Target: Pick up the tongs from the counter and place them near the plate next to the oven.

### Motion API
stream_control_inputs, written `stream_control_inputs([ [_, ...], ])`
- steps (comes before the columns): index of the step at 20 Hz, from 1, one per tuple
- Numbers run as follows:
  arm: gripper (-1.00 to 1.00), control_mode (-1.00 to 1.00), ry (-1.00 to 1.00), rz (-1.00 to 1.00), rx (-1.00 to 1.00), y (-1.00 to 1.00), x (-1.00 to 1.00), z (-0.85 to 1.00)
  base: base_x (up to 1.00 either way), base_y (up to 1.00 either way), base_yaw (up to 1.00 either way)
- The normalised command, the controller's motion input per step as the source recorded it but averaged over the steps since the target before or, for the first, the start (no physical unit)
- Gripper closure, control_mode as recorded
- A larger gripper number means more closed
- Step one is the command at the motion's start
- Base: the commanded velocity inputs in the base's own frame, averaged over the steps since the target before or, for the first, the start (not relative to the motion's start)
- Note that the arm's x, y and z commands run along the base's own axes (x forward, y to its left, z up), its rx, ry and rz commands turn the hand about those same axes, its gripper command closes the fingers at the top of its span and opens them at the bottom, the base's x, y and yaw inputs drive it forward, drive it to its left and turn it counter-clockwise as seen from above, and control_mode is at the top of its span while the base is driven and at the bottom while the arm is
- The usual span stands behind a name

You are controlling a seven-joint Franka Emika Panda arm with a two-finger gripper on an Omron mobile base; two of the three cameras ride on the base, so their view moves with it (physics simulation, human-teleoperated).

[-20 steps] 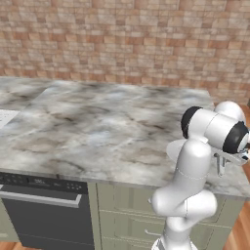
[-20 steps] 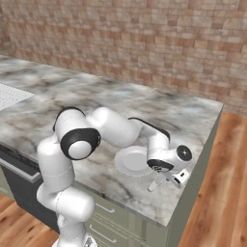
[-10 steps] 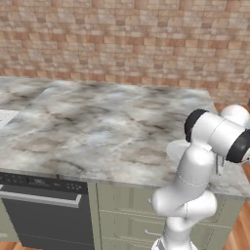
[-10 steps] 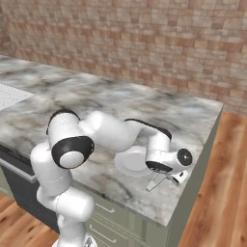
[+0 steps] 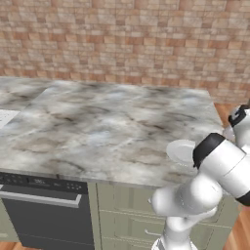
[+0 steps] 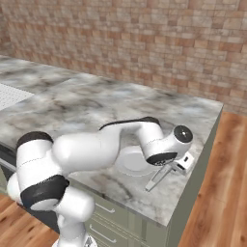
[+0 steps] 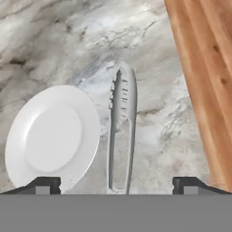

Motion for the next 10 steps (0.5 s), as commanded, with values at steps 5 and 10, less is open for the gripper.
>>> stream_control_inputs([
  [5,-1.0,-1.0,0.0,-0.05,-0.2,0.62,-1.0,0.14,0.0,0.0,0.0],
  [10,-1.0,-1.0,0.0,-0.03,-0.14,1.0,-0.94,0.03,0.0,0.0,0.0],
])
